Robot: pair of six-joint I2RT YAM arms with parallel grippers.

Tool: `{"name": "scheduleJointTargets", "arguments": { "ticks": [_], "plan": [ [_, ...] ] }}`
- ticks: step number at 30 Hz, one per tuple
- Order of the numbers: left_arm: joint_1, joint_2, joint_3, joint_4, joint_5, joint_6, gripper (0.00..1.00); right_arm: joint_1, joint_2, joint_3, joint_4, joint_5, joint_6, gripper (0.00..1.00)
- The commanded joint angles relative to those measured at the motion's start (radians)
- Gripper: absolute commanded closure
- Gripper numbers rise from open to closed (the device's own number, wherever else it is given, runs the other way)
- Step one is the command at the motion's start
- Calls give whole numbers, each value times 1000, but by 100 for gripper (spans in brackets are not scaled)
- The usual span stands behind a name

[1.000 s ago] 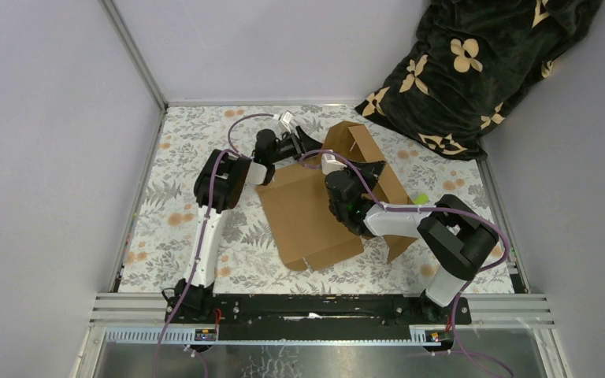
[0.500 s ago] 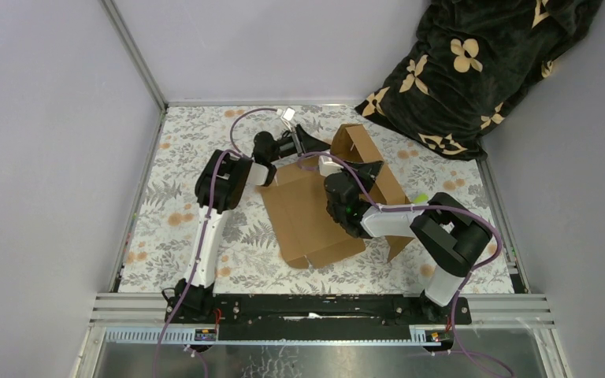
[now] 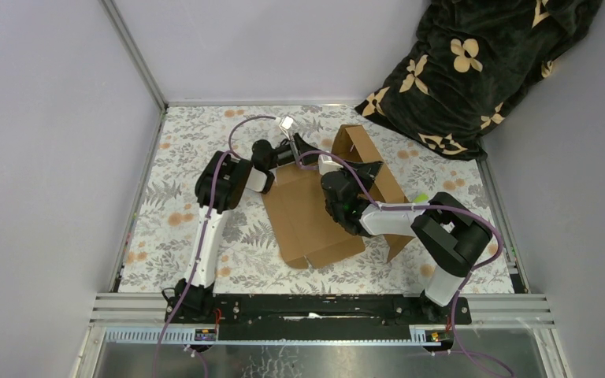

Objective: Fold the paper box

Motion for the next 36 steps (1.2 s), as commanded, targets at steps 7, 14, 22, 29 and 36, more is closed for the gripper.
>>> {"name": "scheduleJointTargets", "arguments": {
  "ticks": [7, 14, 22, 29, 36],
  "plan": [
    [-21, 5, 48, 60, 33, 79, 30, 12, 10, 35, -65, -23, 105, 100],
    [-37, 14, 73, 9, 31, 138, 30, 12, 14, 44, -101, -43, 126, 100],
    [-49, 11, 62, -18, 7, 188, 30, 12, 44, 39, -107, -51, 125, 100],
    [-55, -14, 57, -101, -12, 257, 30, 13, 61, 9, -36, -43, 73, 100],
    [-58, -8, 71, -113, -5, 263, 31, 14, 64, 13, -71, -59, 97, 100]
  ]
}}
